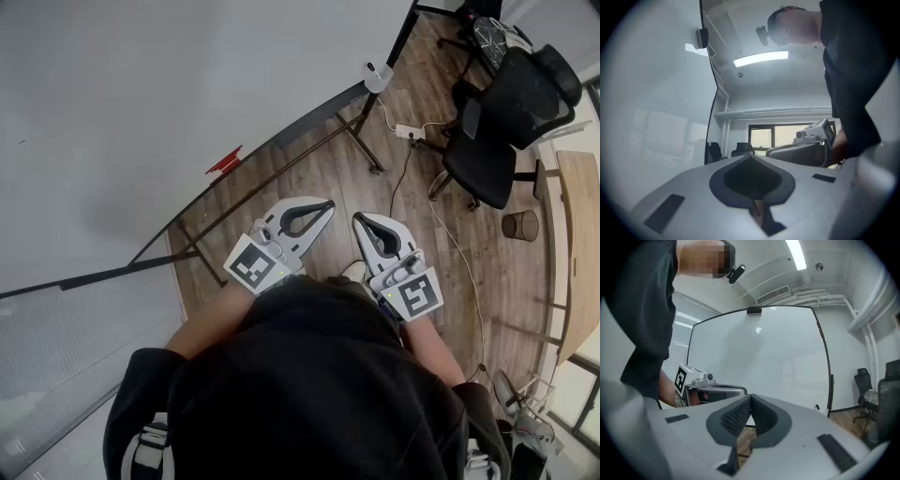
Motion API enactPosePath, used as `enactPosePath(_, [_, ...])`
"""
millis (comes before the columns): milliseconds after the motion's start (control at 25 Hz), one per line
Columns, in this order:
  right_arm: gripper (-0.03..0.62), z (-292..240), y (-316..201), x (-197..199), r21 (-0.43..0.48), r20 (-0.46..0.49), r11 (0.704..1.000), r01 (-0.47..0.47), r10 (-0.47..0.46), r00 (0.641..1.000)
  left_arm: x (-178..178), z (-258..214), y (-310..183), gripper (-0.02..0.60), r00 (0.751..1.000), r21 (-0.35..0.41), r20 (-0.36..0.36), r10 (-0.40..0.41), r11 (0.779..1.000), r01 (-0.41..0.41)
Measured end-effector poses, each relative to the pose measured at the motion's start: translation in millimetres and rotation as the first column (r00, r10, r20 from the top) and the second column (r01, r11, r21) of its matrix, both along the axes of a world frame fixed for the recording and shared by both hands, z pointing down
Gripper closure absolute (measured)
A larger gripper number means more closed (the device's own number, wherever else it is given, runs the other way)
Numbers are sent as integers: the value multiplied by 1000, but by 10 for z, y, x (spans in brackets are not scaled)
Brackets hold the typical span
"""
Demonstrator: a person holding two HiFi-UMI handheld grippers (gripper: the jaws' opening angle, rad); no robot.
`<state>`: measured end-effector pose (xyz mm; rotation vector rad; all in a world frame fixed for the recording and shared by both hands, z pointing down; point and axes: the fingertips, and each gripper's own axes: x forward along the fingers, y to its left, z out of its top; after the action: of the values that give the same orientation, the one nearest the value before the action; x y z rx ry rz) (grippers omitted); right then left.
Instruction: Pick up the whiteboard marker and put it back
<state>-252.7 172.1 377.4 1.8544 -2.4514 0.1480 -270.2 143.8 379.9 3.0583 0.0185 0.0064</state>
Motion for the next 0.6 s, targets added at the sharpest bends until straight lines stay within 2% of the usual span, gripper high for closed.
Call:
enactPosePath(440, [594, 29, 166, 110, -12, -10, 998, 59, -59, 998, 131, -31, 229, 577, 1000, 17, -2, -27, 1000, 27])
enactPosePath(600, [594, 10, 227, 199, -6, -5, 999, 42, -42, 999, 176, -42, 320, 578, 1000, 13, 13, -25, 1000, 25])
